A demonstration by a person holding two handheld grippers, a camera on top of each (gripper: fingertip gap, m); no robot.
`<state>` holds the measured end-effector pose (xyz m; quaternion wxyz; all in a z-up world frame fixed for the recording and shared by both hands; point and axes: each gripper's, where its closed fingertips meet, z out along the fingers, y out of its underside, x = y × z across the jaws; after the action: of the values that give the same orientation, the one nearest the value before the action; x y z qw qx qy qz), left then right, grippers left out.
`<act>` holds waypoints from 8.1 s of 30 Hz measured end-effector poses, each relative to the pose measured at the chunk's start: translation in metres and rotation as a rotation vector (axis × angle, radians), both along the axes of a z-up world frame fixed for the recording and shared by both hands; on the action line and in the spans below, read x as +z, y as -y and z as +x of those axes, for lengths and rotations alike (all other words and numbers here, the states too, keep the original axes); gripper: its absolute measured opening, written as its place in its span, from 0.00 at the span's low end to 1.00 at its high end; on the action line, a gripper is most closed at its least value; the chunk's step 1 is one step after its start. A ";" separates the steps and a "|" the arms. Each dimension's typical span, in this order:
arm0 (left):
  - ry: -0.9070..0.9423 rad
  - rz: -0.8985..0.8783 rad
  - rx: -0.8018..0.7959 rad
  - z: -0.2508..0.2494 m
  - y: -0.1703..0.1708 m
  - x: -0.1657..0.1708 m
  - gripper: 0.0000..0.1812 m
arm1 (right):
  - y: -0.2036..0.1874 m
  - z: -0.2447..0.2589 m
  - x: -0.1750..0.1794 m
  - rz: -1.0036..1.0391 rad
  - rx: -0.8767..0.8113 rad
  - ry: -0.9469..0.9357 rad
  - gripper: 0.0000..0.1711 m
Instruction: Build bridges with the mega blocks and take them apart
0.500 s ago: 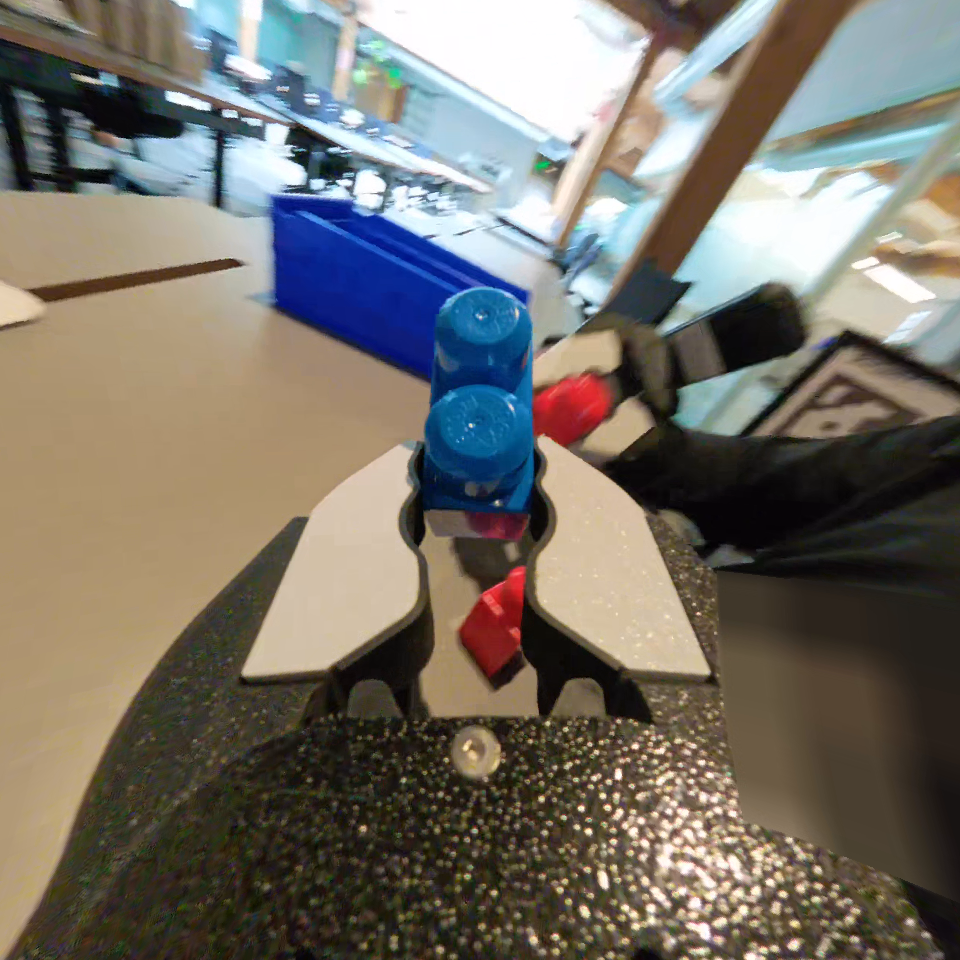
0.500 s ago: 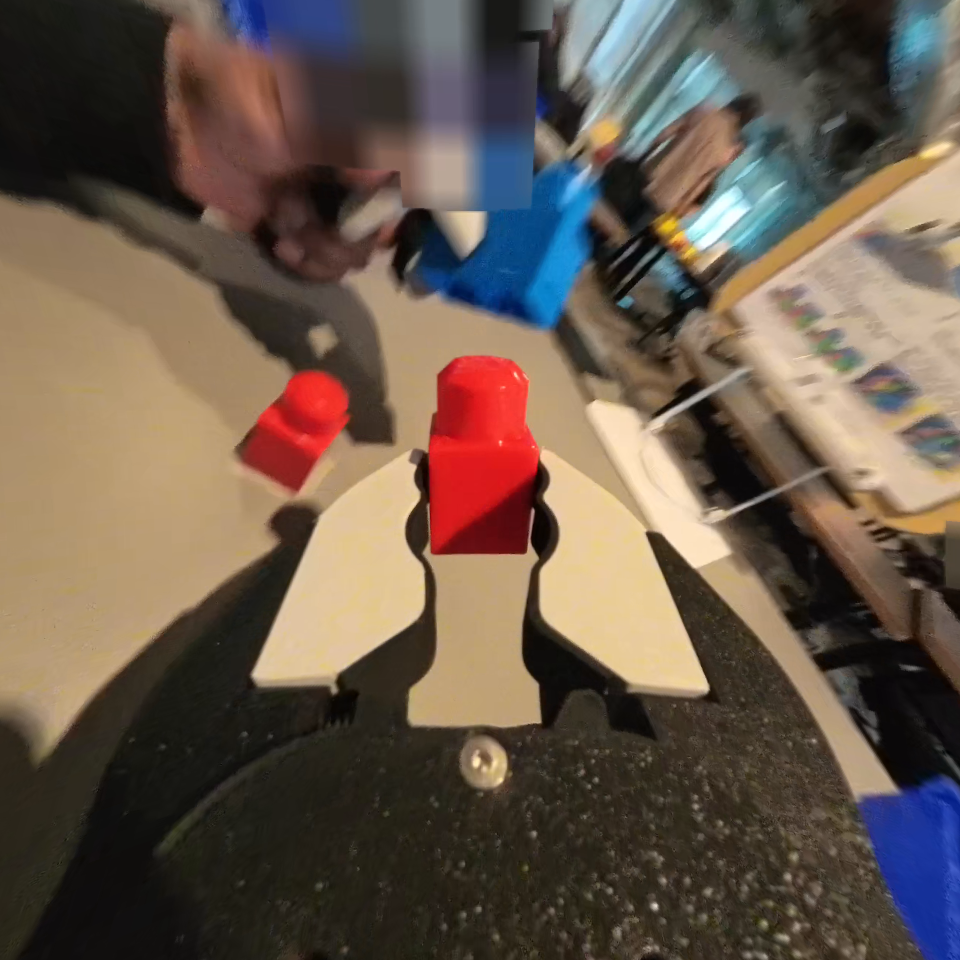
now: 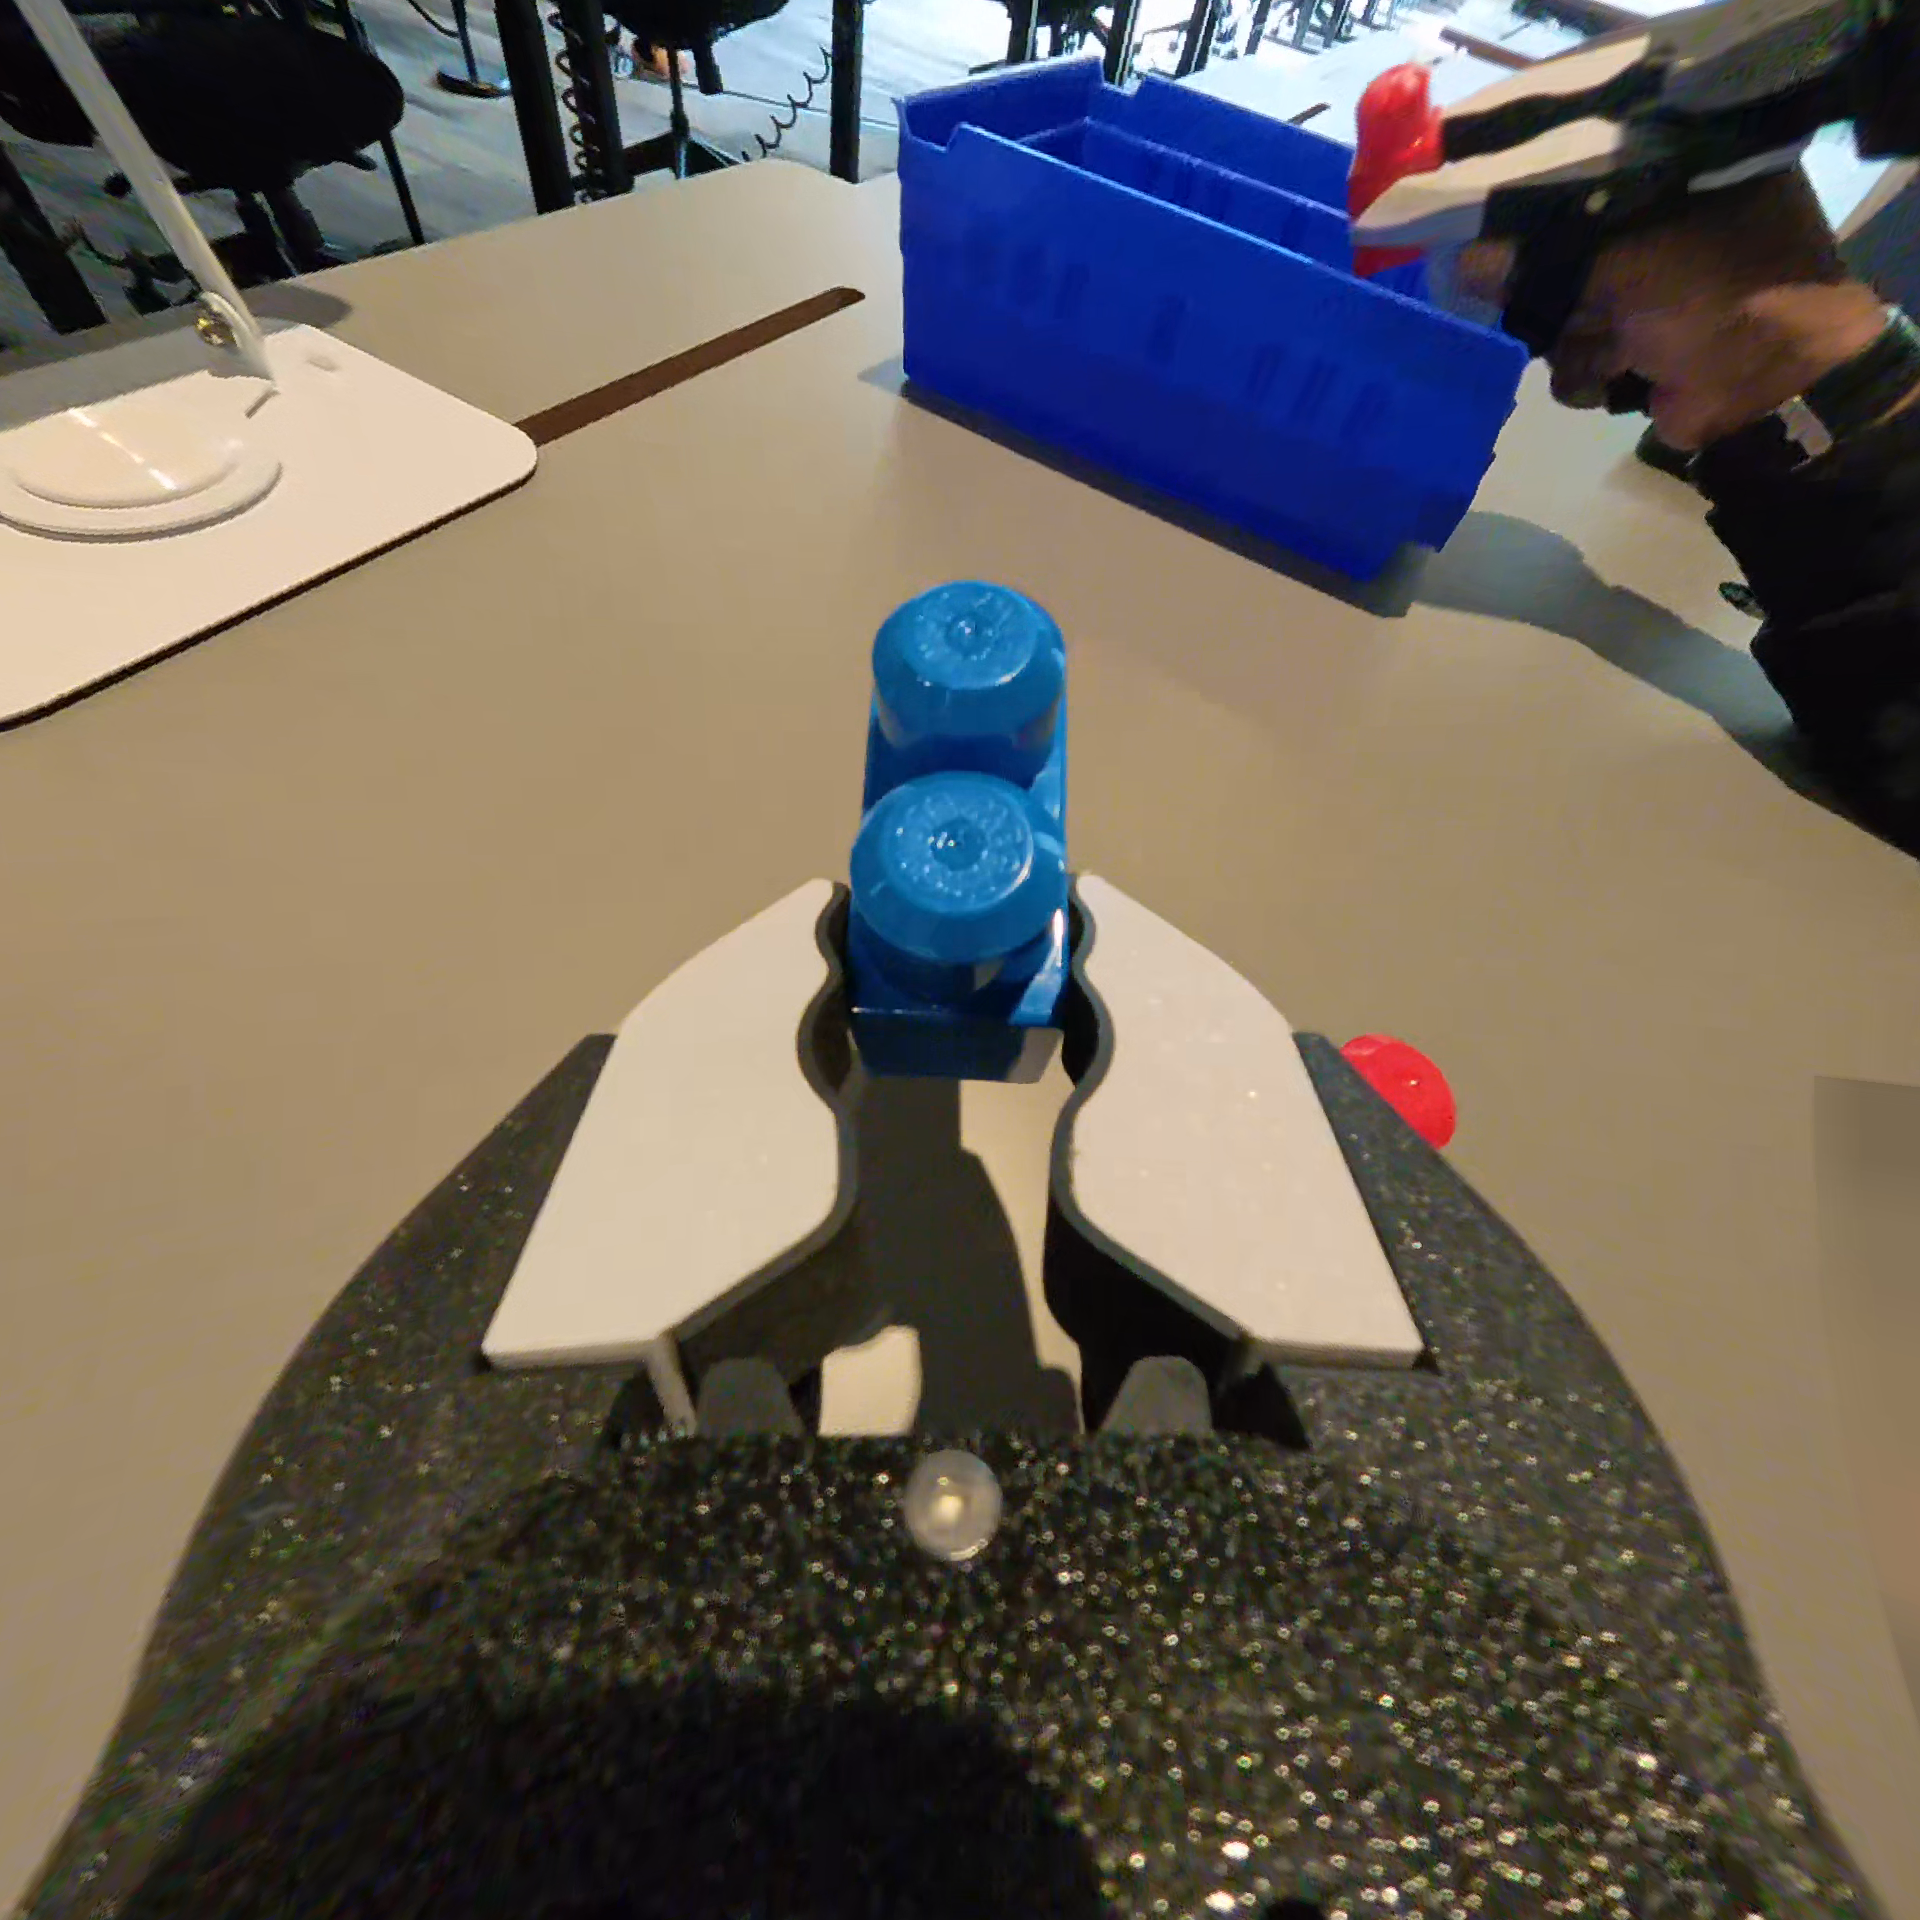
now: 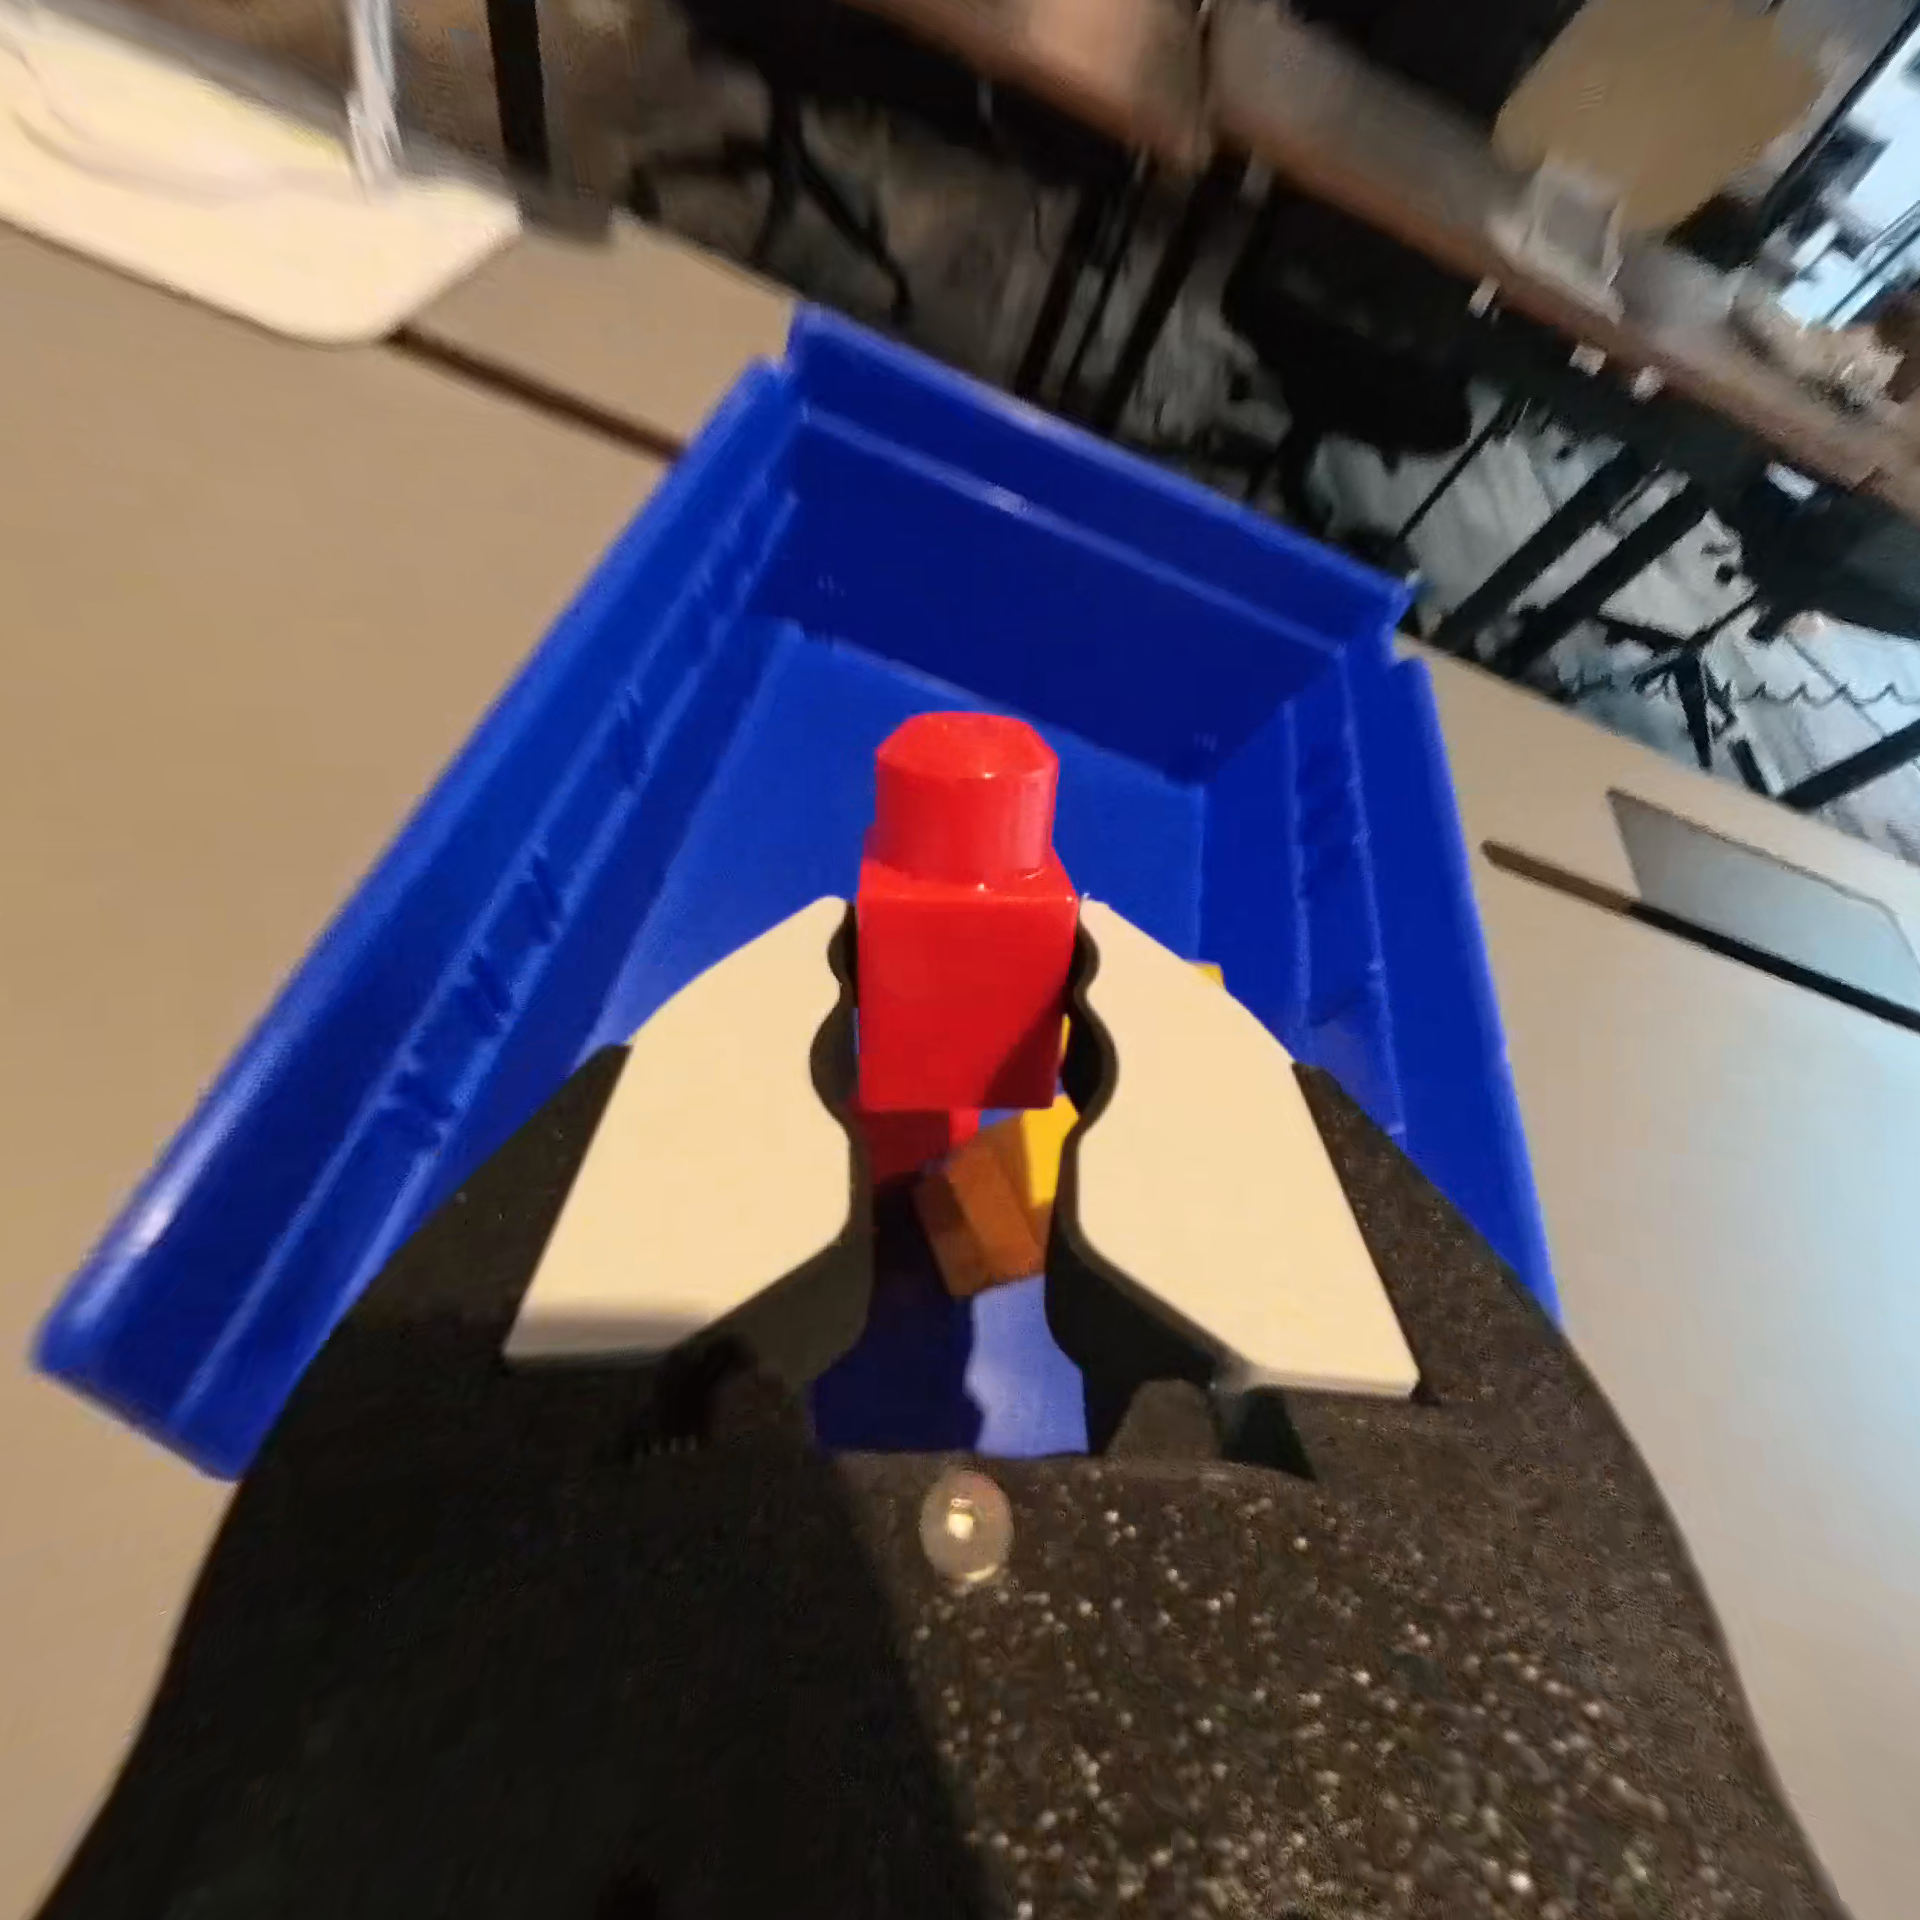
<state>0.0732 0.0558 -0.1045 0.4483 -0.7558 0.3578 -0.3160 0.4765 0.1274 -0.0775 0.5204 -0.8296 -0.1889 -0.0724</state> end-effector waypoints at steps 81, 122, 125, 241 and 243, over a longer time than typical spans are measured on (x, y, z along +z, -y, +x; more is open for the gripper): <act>-0.168 -0.029 -0.508 0.027 0.074 -0.021 0.43 | 0.025 -0.057 0.071 0.383 0.154 0.069 0.34; 0.042 -0.081 -0.522 0.075 0.083 -0.014 0.23 | 0.142 -0.324 -0.036 0.295 1.099 0.235 0.32; 0.127 -0.155 -0.513 0.073 0.081 -0.007 0.23 | 0.142 -0.325 -0.034 0.354 1.091 0.288 0.32; -0.107 -0.186 0.956 -0.408 -0.036 0.006 0.27 | 0.159 -0.345 -0.062 0.122 1.180 0.082 0.37; -0.129 -0.176 0.957 -0.407 -0.036 0.005 0.27 | 0.160 -0.345 -0.063 0.123 1.183 0.084 0.37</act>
<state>-0.3334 0.0914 -0.0997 0.4544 -0.8885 -0.0308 -0.0562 0.1315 -0.0322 -0.1401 0.5115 -0.5484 -0.6347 0.1863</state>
